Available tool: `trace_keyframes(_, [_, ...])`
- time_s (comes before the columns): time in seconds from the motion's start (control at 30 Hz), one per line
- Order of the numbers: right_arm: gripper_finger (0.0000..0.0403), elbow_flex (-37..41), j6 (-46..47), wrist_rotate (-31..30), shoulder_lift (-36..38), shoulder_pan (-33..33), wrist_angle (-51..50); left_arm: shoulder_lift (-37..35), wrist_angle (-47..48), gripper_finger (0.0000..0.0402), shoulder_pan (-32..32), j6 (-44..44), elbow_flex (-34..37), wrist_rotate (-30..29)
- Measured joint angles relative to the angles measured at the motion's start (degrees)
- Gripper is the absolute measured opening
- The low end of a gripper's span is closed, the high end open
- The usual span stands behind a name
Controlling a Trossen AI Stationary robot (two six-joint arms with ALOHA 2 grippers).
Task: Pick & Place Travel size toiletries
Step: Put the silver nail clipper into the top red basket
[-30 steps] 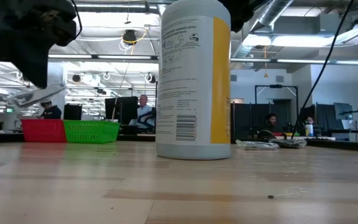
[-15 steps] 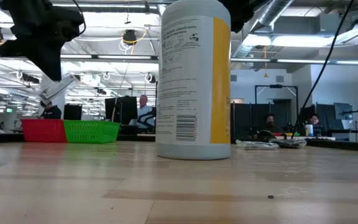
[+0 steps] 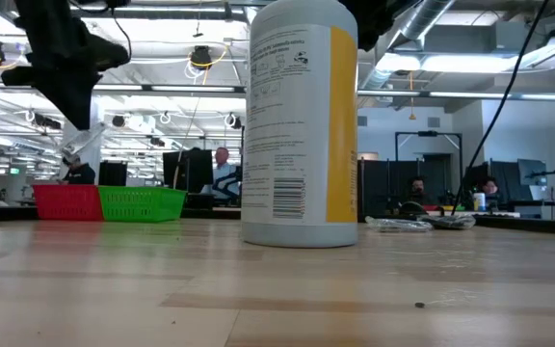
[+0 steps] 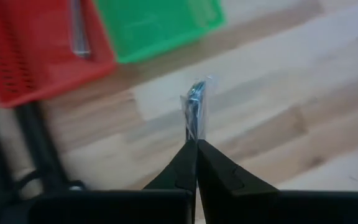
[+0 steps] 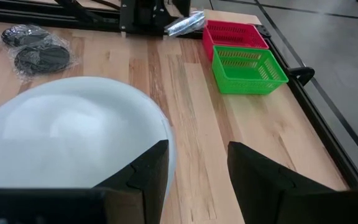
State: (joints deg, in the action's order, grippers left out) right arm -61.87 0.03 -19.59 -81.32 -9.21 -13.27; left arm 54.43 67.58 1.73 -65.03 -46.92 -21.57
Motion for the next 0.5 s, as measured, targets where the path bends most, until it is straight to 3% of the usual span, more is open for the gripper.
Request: trace_keyframes(0.5, [0.0154, 0.0, 0.0, 0.01, 0.0, 0.0, 0.01, -0.6, 2.15, 0.0, 25.41, 20.01, 0.0, -1.34])
